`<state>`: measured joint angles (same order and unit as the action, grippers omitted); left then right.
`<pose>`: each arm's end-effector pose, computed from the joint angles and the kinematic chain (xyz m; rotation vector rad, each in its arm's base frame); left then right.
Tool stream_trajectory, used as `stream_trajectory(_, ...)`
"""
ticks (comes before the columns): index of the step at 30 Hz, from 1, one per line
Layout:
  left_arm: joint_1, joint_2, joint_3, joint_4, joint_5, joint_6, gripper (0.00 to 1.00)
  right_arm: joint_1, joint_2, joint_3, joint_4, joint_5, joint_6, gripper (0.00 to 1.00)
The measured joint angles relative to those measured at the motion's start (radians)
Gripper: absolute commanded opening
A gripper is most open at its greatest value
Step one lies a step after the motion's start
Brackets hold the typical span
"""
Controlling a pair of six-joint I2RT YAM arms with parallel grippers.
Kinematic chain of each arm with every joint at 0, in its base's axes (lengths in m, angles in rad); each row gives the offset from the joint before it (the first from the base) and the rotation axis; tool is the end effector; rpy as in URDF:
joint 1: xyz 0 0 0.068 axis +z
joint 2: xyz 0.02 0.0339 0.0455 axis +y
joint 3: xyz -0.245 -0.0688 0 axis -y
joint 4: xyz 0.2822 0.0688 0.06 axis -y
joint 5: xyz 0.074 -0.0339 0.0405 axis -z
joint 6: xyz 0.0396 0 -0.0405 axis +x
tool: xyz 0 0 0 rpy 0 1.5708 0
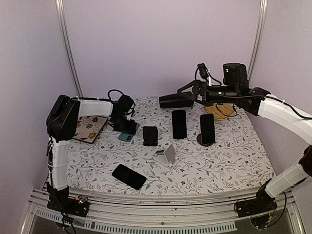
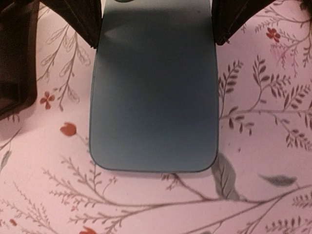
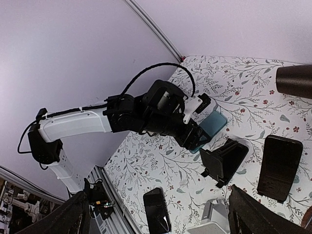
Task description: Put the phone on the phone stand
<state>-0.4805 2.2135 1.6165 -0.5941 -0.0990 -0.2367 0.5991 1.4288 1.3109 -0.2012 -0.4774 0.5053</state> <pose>0.4239 -0.2165 0.0953 0.3086 2.7341 -0.0579 0.3005 0.2272 0.3482 -0.4467 1.9883 1.1768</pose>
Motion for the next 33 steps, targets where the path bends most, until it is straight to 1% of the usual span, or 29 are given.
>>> stream_trajectory(4, -0.005, -0.082, -0.128, 0.027, -0.002, -0.04, 0.79, 0.0, 0.0, -0.013, 0.011, -0.013, 0.0, 0.99)
stream_trajectory(6, -0.006, -0.1, -0.153, 0.03, -0.003, -0.051, 0.84, 0.0, 0.0, -0.02, 0.019, -0.018, 0.0, 0.99)
stream_trajectory(9, -0.007, -0.1, -0.154, 0.025, -0.006, -0.051, 0.88, 0.0, 0.0, -0.027, 0.029, -0.027, 0.0, 0.99)
stream_trajectory(11, -0.007, -0.1, -0.152, 0.02, -0.006, -0.046, 0.89, 0.0, 0.0, -0.031, 0.031, -0.029, 0.0, 0.99)
stream_trajectory(13, -0.007, -0.098, -0.148, 0.014, -0.005, -0.04, 0.87, 0.0, 0.0, -0.037, 0.034, -0.029, 0.0, 0.99)
stream_trajectory(21, -0.007, -0.075, -0.106, -0.02, 0.014, 0.002, 0.67, 0.0, -0.01, -0.063, 0.045, -0.029, 0.003, 0.99)
stream_trajectory(22, -0.007, -0.075, -0.106, -0.021, 0.014, 0.002, 0.65, 0.0, -0.012, -0.063, 0.046, -0.029, 0.003, 0.99)
stream_trajectory(28, -0.007, -0.08, -0.108, -0.018, 0.018, 0.012, 0.63, 0.001, -0.023, -0.063, 0.045, -0.029, 0.004, 0.99)
stream_trajectory(33, -0.007, -0.115, -0.135, -0.034, 0.024, 0.02, 0.63, 0.016, -0.019, -0.054, 0.016, -0.018, 0.005, 0.99)
